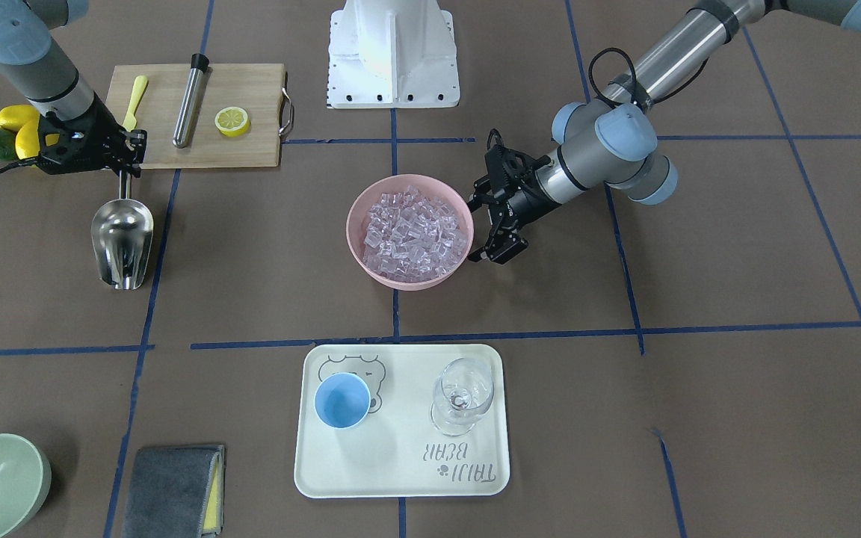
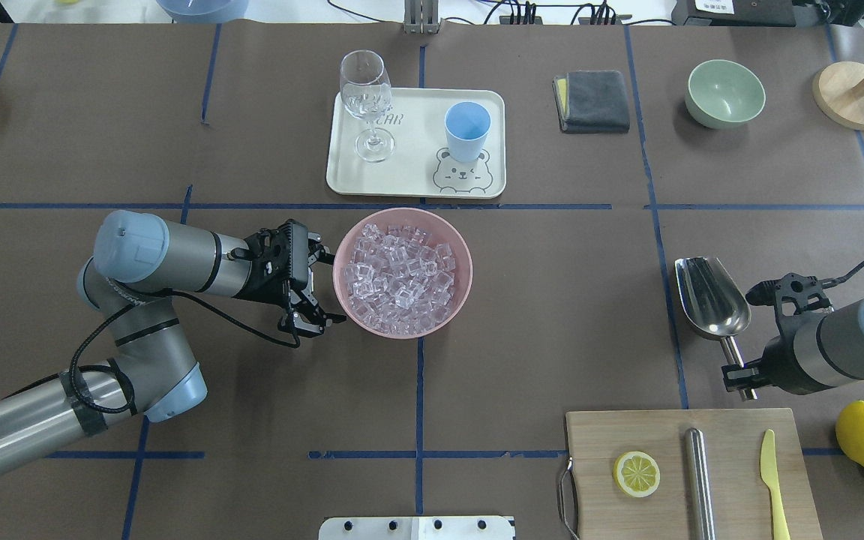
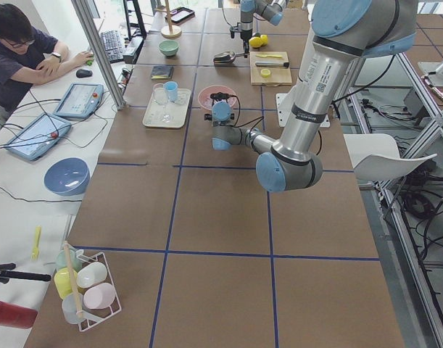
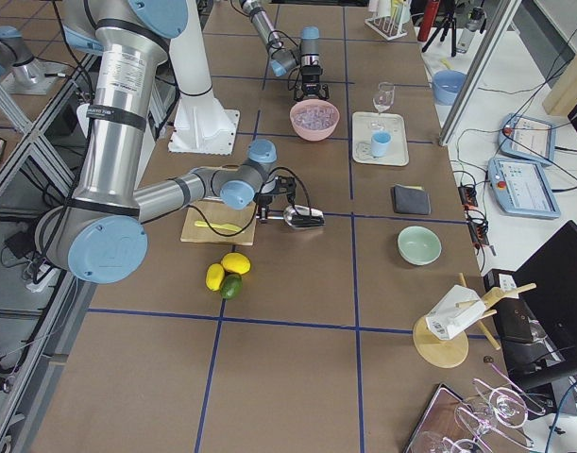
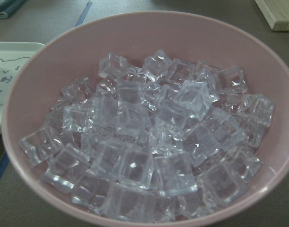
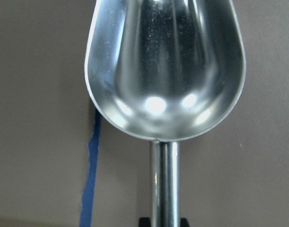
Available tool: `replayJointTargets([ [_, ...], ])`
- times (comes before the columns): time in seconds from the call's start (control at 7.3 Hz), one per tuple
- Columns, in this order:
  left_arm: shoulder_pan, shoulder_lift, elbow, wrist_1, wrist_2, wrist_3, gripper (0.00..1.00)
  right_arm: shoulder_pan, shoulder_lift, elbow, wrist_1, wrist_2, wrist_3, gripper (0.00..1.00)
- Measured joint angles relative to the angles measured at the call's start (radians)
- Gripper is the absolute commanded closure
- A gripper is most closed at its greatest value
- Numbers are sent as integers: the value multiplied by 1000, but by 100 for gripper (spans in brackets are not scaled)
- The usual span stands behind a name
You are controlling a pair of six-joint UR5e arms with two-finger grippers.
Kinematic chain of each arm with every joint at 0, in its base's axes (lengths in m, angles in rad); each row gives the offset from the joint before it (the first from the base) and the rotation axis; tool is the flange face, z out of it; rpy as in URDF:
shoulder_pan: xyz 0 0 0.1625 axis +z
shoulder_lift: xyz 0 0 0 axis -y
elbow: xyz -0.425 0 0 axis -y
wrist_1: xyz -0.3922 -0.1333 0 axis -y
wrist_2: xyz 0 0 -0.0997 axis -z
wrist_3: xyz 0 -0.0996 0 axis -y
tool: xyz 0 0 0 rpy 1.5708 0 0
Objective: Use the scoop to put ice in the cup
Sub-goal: 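Reach the right gripper to the metal scoop and grasp its handle, then lift the scoop with the right gripper and move it toward the bowl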
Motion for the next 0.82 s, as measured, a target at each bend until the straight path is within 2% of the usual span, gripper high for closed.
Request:
replayJointTargets([
  [0.55,-1,0,0,0,0,0,0,29,11,50,-5,6,-65,100],
  [0.82,-1,0,0,0,1,0,0,49,26,66,-6,0,-346,100],
])
